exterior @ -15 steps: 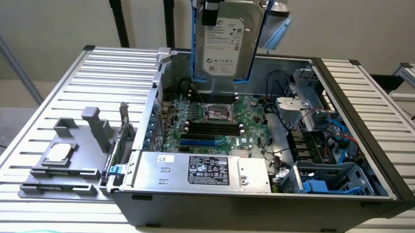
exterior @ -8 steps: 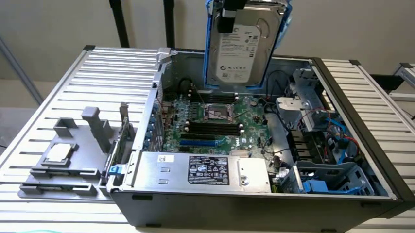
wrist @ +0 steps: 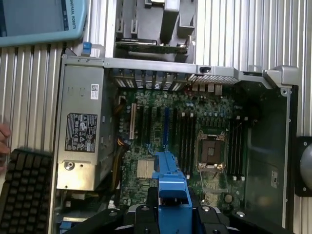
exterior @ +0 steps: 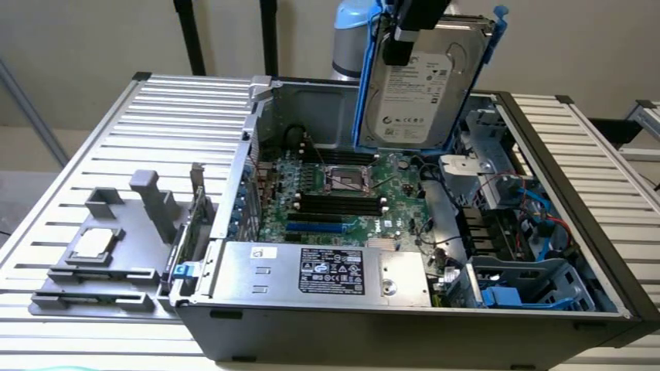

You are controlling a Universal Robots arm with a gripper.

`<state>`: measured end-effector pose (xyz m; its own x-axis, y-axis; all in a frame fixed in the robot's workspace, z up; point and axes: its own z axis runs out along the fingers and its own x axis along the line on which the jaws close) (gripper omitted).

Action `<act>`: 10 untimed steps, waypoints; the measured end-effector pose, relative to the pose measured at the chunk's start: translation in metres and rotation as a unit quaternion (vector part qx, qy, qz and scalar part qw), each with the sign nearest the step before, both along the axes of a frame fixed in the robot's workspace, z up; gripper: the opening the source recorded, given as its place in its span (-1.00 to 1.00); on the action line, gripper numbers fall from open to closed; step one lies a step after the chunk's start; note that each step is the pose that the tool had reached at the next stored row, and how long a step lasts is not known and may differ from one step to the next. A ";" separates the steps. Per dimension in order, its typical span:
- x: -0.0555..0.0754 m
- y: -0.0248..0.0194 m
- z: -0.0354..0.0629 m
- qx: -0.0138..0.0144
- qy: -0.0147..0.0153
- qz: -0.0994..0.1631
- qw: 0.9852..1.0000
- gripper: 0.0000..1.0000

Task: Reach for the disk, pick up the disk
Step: 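Pick up the disk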

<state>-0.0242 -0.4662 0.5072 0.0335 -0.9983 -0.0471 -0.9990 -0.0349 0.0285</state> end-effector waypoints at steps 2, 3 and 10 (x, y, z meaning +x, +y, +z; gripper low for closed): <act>0.008 -0.0039 -0.0005 0.000 0.000 0.000 1.000 -0.35; 0.012 -0.0059 -0.0008 0.000 0.000 0.000 1.000 -0.35; 0.039 -0.0210 -0.0014 0.000 0.000 0.000 1.000 -0.35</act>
